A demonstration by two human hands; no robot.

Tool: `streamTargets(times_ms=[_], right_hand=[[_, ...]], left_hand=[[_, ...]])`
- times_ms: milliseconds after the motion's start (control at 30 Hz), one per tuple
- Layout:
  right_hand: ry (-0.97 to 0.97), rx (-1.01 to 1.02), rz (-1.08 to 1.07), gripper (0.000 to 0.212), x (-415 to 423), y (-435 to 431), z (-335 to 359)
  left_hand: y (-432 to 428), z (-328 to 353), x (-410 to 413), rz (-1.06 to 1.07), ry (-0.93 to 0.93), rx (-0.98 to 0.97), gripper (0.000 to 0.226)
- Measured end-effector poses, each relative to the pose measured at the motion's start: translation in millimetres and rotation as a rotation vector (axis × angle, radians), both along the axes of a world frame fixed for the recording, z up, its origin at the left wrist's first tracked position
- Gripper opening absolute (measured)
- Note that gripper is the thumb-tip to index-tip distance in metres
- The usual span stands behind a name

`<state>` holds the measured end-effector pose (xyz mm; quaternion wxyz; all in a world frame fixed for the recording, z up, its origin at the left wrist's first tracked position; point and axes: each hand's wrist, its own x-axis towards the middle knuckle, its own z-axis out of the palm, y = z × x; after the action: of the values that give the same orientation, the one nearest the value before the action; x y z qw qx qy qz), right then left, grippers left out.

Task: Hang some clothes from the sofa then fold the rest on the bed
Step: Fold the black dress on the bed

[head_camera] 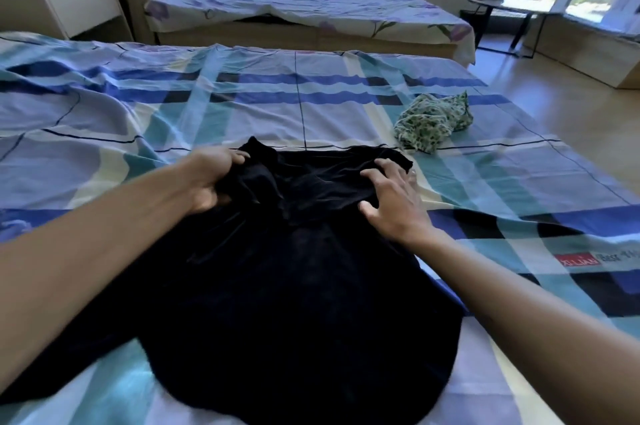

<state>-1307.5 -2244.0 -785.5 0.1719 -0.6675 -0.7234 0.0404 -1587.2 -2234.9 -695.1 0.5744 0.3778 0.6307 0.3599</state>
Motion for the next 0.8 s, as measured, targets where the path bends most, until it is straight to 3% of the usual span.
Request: streamTargets(times_ms=[100,167,233,267,300,367,400,500,567,633,700,800], right_hand=[[0.299,0.061,0.022,0.028,-28.8,-15.1,10.3],[0.725,-0.274,0.066,0.019,-52.6,-33.0,24.3],[1.108,-0.675,0.107,0.033,-68.7,-48.2,36.3],[1.233,-0.775,0.14,0.039,-72.9,-53.2,41.2],[1.321,-0.8,0.173,0.04,-76.0,-56.8,44.6],[1.431,-0.698,0.201,0.022,-81.4,-63.2,52.4],[1.459,-0.616,0.204,0.011,-82.8,-66.9,57.4],[1.368,-0.601,0.38,0.017,-77.8,-81.0,70.3],[1.077,-0.8,0.543,0.012,-71.4,-92.1,77.5],[0.8,-0.889,0.511,0.01,-66.4,-93.5,67.4],[0.7,-0.795,0.375,0.011,-64.4,-87.4,51.2],[0.682,-0.662,0.29,0.009,-64.0,-80.6,33.8]], left_hand=[[-8.8,-16.4,3.8,0.027,-0.131,-0.03,0.037],[-13.2,-21.2,10.0,0.035,-0.239,-0.019,0.036],[-17.6,-20.4,15.9,-0.004,-0.266,0.011,0.04],[-20.4,-18.4,18.5,-0.044,-0.24,0.034,0.045],[-22.4,-15.7,19.8,-0.078,-0.212,0.057,0.05],[-27.5,-6.9,19.3,-0.14,-0.188,0.101,0.06],[-29.8,-1.9,16.6,-0.158,-0.192,0.128,0.063],[-34.6,1.4,-0.1,-0.234,-0.197,0.143,0.068],[-42.5,-13.9,-9.7,-0.32,0.058,0.112,0.063],[-54.3,-38.9,-15.7,-0.409,0.444,0.071,0.048],[-61.8,-58.1,-17.9,-0.465,0.655,0.065,0.041],[-64.3,-59.7,-18.0,-0.531,0.883,0.11,0.056]])
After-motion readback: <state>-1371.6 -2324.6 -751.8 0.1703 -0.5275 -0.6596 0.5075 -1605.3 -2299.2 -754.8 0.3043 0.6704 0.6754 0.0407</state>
